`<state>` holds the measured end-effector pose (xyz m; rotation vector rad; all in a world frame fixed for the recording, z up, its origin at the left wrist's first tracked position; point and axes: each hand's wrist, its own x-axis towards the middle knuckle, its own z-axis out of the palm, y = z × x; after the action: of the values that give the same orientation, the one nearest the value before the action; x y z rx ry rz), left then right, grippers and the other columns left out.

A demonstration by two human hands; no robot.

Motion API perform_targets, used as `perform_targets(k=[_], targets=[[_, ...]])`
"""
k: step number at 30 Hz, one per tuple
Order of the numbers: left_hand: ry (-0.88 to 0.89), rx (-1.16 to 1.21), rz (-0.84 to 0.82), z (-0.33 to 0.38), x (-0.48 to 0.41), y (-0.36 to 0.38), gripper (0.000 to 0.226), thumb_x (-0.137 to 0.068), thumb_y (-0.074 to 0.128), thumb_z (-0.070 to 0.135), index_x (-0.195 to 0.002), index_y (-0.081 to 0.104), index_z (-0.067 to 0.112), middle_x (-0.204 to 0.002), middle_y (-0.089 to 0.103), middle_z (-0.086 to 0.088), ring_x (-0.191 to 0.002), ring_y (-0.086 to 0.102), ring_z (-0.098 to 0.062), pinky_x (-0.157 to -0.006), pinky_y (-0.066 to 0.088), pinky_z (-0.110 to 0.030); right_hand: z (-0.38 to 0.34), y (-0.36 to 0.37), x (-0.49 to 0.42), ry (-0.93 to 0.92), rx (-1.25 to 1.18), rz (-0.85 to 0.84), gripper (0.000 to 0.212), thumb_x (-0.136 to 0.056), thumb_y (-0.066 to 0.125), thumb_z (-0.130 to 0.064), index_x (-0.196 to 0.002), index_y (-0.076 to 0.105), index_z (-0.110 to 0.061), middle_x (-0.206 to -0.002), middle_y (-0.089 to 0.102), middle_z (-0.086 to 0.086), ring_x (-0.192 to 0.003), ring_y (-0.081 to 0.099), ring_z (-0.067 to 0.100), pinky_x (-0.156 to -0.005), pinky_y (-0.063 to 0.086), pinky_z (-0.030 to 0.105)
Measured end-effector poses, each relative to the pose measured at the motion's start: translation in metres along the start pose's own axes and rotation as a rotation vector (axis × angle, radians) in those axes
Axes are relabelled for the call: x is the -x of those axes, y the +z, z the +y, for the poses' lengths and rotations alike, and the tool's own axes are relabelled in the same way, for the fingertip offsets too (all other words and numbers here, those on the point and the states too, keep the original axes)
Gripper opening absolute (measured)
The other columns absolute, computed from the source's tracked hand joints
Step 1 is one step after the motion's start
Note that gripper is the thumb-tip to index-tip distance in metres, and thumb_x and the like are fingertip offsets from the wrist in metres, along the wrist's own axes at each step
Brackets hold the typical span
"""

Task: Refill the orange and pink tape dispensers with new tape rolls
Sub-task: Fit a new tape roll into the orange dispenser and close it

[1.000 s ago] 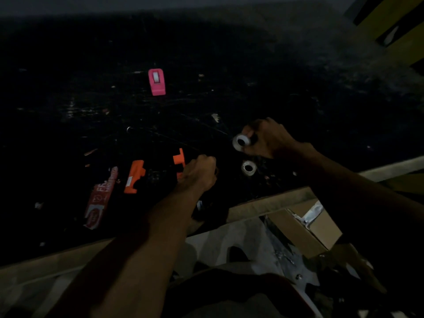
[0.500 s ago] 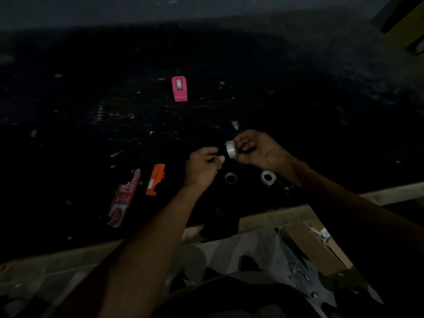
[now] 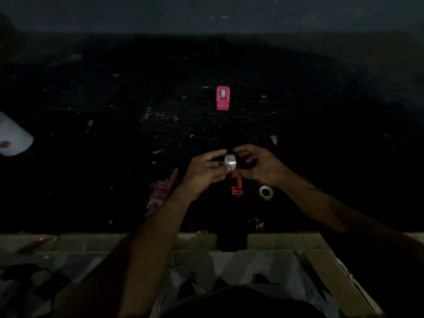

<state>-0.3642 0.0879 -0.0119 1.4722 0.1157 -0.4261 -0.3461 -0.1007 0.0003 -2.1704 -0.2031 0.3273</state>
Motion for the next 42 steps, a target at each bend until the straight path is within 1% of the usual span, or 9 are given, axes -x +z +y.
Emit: perform_targets(k=[4,8,11,17,26,29,35,39,42], targets=[[-0.033,-0.015,0.019,-0.003,-0.001,-0.018,0.042,-0.08,0.073,0.006,-0.117,0.065,0.024,-0.119,0.064,-0.028,-0.098,0.066,-0.024,-0.09,0.056,-0.034,0.008,0.0,-0.008,0.107,0.001,0.025,0.066,-0.072,0.078,-0.011,-0.13,0.048,-0.009,-0.11,0.054,0.002,-0.093,0.055,0.015,-0.074,0.045,0.018],[-0.077,0.002,-0.004,-0.01,-0.005,-0.031,0.042,-0.082,0.069,0.004,-0.121,0.064,0.018,-0.111,0.069,-0.021,-0.095,0.068,-0.021,-0.09,0.055,-0.033,0.004,0.002,-0.009,0.174,-0.03,-0.099,0.06,-0.076,0.07,-0.014,-0.128,0.043,-0.002,-0.095,0.055,0.006,-0.064,0.065,0.011,-0.049,0.051,0.017],[-0.098,0.016,-0.023,-0.012,-0.009,-0.034,0.04,-0.083,0.068,0.003,-0.118,0.065,0.021,-0.107,0.071,-0.016,-0.094,0.069,-0.02,-0.085,0.055,-0.03,0.017,0.009,-0.013,0.286,-0.115,-0.114,0.073,-0.079,0.069,-0.002,-0.142,0.033,-0.009,-0.125,0.049,0.012,-0.091,0.054,0.018,-0.068,0.049,0.026],[-0.119,0.029,-0.022,-0.011,-0.011,-0.03,0.042,-0.084,0.066,0.002,-0.122,0.063,0.017,-0.103,0.071,-0.013,-0.091,0.069,-0.02,-0.08,0.057,-0.026,0.023,0.011,-0.014,0.293,-0.005,-0.14,0.087,-0.072,0.077,-0.003,-0.144,0.03,-0.015,-0.134,0.042,0.012,-0.099,0.05,0.021,-0.083,0.047,0.031],[-0.156,0.107,-0.017,-0.006,-0.008,-0.032,0.033,-0.087,0.062,0.004,-0.114,0.066,0.023,-0.11,0.07,-0.012,-0.092,0.07,-0.021,-0.081,0.058,-0.026,0.028,0.01,-0.013,0.264,-0.134,-0.037,0.054,-0.064,0.082,-0.009,-0.109,0.055,-0.023,-0.12,0.058,0.006,-0.095,0.06,0.016,-0.085,0.051,0.03],[-0.232,0.155,-0.008,-0.003,-0.006,-0.031,0.022,-0.091,0.056,0.02,-0.11,0.068,0.017,-0.099,0.071,-0.012,-0.086,0.068,-0.021,-0.076,0.056,-0.027,0.024,0.007,-0.011,0.282,-0.261,0.052,0.047,-0.064,0.081,-0.011,-0.104,0.059,-0.021,-0.116,0.059,0.004,-0.103,0.059,0.016,-0.085,0.05,0.031],[-0.352,0.151,-0.033,-0.004,-0.005,-0.023,0.032,-0.091,0.05,0.036,-0.104,0.064,0.011,-0.081,0.068,-0.015,-0.063,0.055,-0.015,-0.06,0.044,-0.024,0.019,0.004,-0.005,0.294,-0.331,0.047,0.043,-0.067,0.08,-0.015,-0.105,0.06,-0.022,-0.121,0.055,0.006,-0.111,0.056,0.018,-0.089,0.054,0.041],[-0.264,0.141,-0.074,-0.007,-0.007,-0.02,0.023,-0.089,0.058,0.014,-0.109,0.066,0.017,-0.095,0.068,-0.009,-0.081,0.063,-0.017,-0.067,0.052,-0.023,0.019,0.001,-0.003,0.295,-0.327,0.047,0.043,-0.068,0.079,-0.013,-0.105,0.06,-0.022,-0.123,0.055,0.007,-0.108,0.059,0.021,-0.087,0.054,0.04],[-0.182,0.157,-0.088,-0.01,-0.007,-0.022,0.035,-0.085,0.059,-0.004,-0.108,0.065,0.021,-0.105,0.067,-0.004,-0.095,0.064,-0.016,-0.076,0.054,-0.027,0.016,-0.001,0.0,0.292,-0.332,0.042,0.046,-0.069,0.078,-0.01,-0.109,0.059,-0.02,-0.124,0.054,0.008,-0.111,0.058,0.021,-0.086,0.054,0.041]])
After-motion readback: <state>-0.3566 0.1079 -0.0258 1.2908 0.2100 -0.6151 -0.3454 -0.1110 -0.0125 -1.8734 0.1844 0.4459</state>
